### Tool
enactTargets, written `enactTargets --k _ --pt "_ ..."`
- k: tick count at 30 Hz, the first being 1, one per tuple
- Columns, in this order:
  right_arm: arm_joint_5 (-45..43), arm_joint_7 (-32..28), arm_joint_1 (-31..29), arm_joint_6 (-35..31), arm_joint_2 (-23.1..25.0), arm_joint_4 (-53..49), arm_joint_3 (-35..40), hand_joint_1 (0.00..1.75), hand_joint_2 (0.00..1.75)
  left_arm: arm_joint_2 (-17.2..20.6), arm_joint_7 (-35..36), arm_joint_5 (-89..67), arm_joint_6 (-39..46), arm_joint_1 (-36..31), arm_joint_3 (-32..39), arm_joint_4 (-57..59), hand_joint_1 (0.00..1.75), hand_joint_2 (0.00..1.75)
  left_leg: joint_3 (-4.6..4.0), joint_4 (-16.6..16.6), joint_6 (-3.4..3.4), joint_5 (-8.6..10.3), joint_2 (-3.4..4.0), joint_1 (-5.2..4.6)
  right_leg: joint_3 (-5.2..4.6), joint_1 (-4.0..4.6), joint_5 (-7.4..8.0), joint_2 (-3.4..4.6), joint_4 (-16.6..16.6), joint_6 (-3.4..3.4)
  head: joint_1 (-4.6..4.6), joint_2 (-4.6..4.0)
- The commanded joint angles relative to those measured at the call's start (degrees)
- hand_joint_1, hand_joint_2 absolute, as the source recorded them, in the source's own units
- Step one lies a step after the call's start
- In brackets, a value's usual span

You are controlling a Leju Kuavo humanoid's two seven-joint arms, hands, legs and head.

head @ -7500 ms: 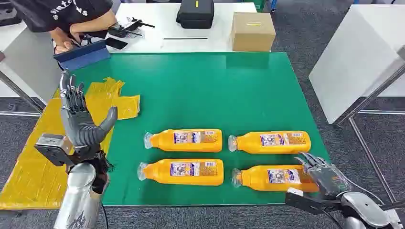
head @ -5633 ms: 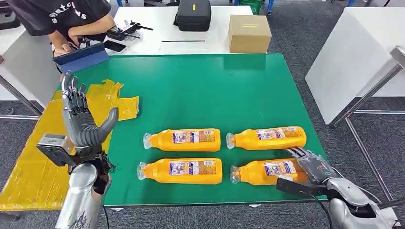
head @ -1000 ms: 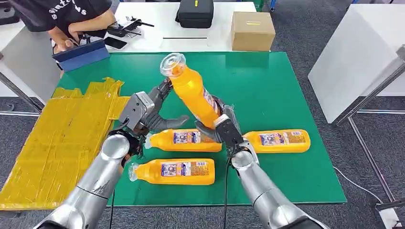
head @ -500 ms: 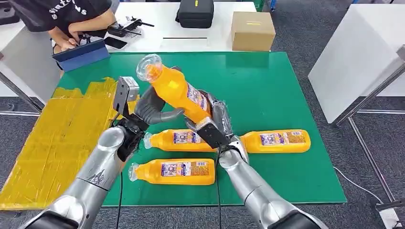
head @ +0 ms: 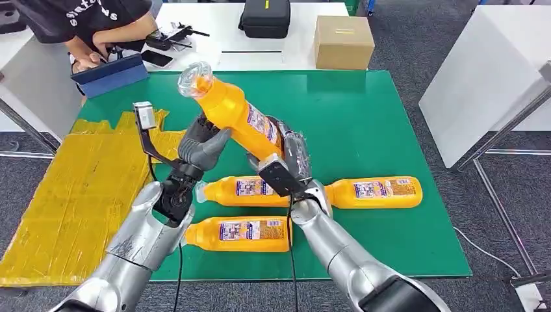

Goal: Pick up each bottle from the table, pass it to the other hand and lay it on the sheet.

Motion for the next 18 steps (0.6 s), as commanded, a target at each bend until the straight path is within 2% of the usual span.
enactTargets --k 1,5,7,10,11,12,13,14,18 --pt "0.2 -0.4 -2.0 -1.8 -0.4 6.6 4.3 1.75 1.75 0.3 -1.1 1.7 2.0 -2.3 1.8 -0.1 0.0 1.75 0.16 0.0 -0.15 -0.06 0.0 0.05 0.17 0.04 -0.06 -0.05 0.0 -0.05 -0.02 0.0" --pt "3.7 0.8 -3.1 -8.9 0.4 9.5 5.6 1.75 1.75 -0.2 -1.3 1.8 2.4 -1.9 2.2 -0.5 0.0 1.75 0.26 0.0 -0.19 -0.12 0.0 0.05 0.26 0.04 -0.12 -0.07 0.0 -0.06 0.0 0.0" --pt "13.0 4.2 -2.7 -9.7 1.0 9.0 0.2 1.75 1.75 -0.6 -1.4 1.7 2.7 -1.7 2.6 -0.7 0.0 1.75 0.24 0.0 -0.19 -0.12 0.01 0.04 0.24 0.04 -0.12 -0.06 0.0 -0.06 0.0 0.0" --pt "13.0 4.2 -2.7 -9.7 1.0 9.0 0.2 1.75 1.75 -0.6 -1.4 1.7 2.7 -1.7 2.6 -0.7 0.0 1.75 0.28 0.0 -0.2 -0.13 -0.04 0.04 0.29 0.03 -0.15 -0.13 0.0 -0.06 0.0 0.0" --pt "23.8 7.7 -1.8 -9.7 2.2 7.1 -5.7 1.75 1.75 -0.9 -1.5 1.5 2.9 -1.7 2.7 -0.7 0.0 1.75 0.41 0.1 -0.28 -0.21 -0.04 0.04 0.43 0.04 -0.23 -0.16 0.1 -0.08 0.0 0.0" --pt "27.6 8.4 -1.0 -9.7 2.5 5.5 -7.9 1.75 1.75 -1.1 -1.5 1.5 3.0 -1.7 2.8 -0.6 0.0 1.75 0.18 0.0 -0.16 -0.08 -0.05 0.03 0.19 0.03 -0.1 -0.11 0.0 -0.05 0.0 0.0" --pt "35.2 9.4 0.3 -9.7 3.8 3.4 -13.3 1.75 1.75 -1.3 -1.5 1.2 3.2 -1.7 2.8 -0.4 0.0 1.75 0.19 0.0 -0.16 -0.09 -0.03 0.03 0.19 0.03 -0.1 -0.09 0.0 -0.05 0.0 0.0" --pt "37.6 9.4 0.3 -9.7 4.4 3.5 -15.9 1.75 1.75 -1.6 -1.5 1.1 3.3 -1.8 2.9 -0.3 0.0 1.75 0.26 0.1 -0.22 -0.14 -0.06 0.04 0.28 0.03 -0.17 -0.14 0.1 -0.07 -0.02 0.0" --pt "37.5 9.4 0.2 -9.7 4.4 3.5 -16.0 1.75 1.75 -1.6 -1.5 1.1 3.4 -1.8 3.0 -0.2 0.0 1.75 0.12 0.1 -0.17 -0.08 -0.04 0.07 0.13 0.06 -0.09 -0.11 0.0 -0.06 0.04 0.0"
